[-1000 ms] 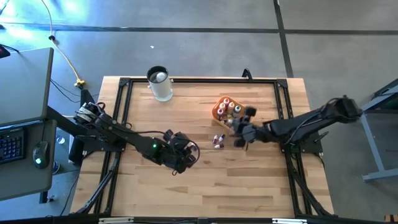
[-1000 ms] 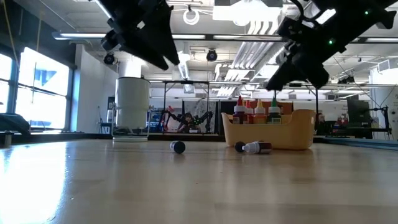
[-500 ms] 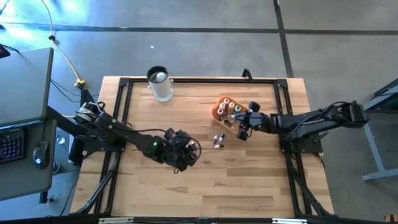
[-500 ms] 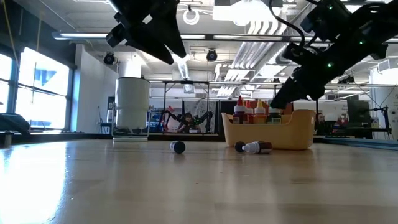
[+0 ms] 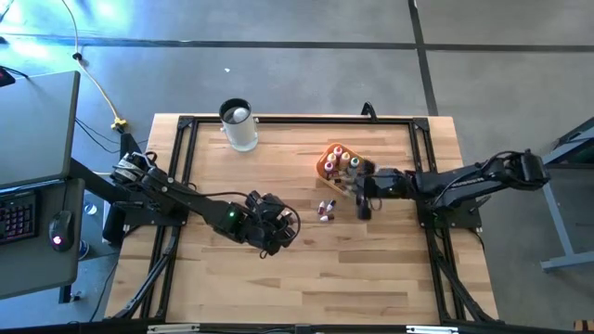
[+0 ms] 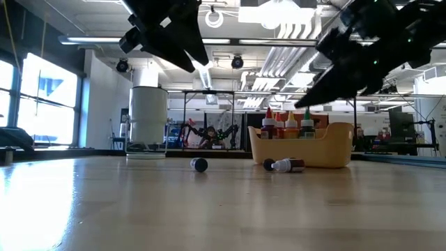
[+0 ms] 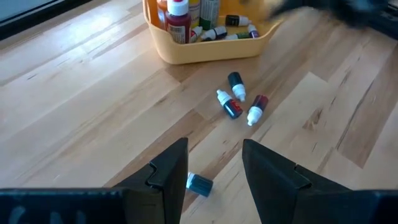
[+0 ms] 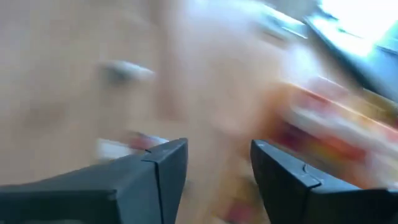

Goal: Pick & Place food coloring
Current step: Put the small violet food coloring bottle into the yellow bin

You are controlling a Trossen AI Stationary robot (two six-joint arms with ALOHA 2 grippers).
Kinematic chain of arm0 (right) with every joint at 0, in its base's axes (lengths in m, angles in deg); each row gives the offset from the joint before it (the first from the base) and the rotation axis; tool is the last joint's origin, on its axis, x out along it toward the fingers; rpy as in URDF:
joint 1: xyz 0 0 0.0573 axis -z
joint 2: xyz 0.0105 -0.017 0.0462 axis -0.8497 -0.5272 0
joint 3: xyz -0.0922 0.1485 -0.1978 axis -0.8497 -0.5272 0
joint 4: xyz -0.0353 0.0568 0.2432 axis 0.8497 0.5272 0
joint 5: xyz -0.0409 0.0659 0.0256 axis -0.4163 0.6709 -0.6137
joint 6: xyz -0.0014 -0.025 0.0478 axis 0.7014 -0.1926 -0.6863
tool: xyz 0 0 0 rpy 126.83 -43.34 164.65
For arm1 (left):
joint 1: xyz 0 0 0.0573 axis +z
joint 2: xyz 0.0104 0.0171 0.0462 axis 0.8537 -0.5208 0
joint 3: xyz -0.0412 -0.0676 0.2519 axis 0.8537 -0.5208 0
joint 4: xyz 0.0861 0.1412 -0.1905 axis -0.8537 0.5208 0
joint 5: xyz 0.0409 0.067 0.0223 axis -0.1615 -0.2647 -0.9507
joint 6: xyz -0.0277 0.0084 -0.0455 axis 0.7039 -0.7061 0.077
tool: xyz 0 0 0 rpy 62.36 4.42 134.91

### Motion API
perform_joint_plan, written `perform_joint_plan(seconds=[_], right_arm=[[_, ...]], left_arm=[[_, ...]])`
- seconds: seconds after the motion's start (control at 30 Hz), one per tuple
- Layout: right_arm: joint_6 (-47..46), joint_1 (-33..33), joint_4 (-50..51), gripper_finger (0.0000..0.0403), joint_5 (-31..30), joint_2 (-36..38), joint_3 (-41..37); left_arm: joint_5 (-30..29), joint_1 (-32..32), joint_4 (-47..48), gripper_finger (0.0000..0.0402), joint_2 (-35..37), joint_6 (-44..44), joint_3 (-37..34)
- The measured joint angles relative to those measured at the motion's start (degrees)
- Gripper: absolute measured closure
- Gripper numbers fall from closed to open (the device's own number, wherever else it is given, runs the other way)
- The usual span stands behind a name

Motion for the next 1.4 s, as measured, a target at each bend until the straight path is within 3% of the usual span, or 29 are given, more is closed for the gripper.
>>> perform_joint_plan(seconds=[0.1, 0.37, 0.7, 0.9, 1.17, 1.4], right_arm=[[-1.37, -3.46, -4.48, 0.0229, 7.96, -0.34, 0.06], [-2.47, -11.04, -8.26, 0.0233, 2.25, -8.45, 0.09], [-4.16, -11.26, -9.36, 0.0233, 2.93, -25.17, 5.73], [-3.08, -11.24, -5.85, 0.0233, 2.25, -31.15, 10.16], [-2.73, -11.24, -4.19, 0.024, 1.92, -33.59, 11.8], [-2.24, -11.35, -3.0, 0.0301, -0.77, -32.37, 11.7]], left_arm=[[-0.75, 0.0, 0.0, 0.025, 0.0, 0.0, -0.02], [-2.04, 0.0, -0.15, 0.025, 0.0, 0.0, -0.02], [-2.04, 0.0, -0.15, 0.025, 0.0, 0.0, -0.02], [-2.0, 0.0, -0.07, 0.025, 0.0, 0.0, -0.04], [-1.84, 0.0, 0.07, 0.025, 0.0, 0.0, -0.04], [-1.38, 0.0, 0.07, 0.025, 0.0, 0.0, -0.06]])
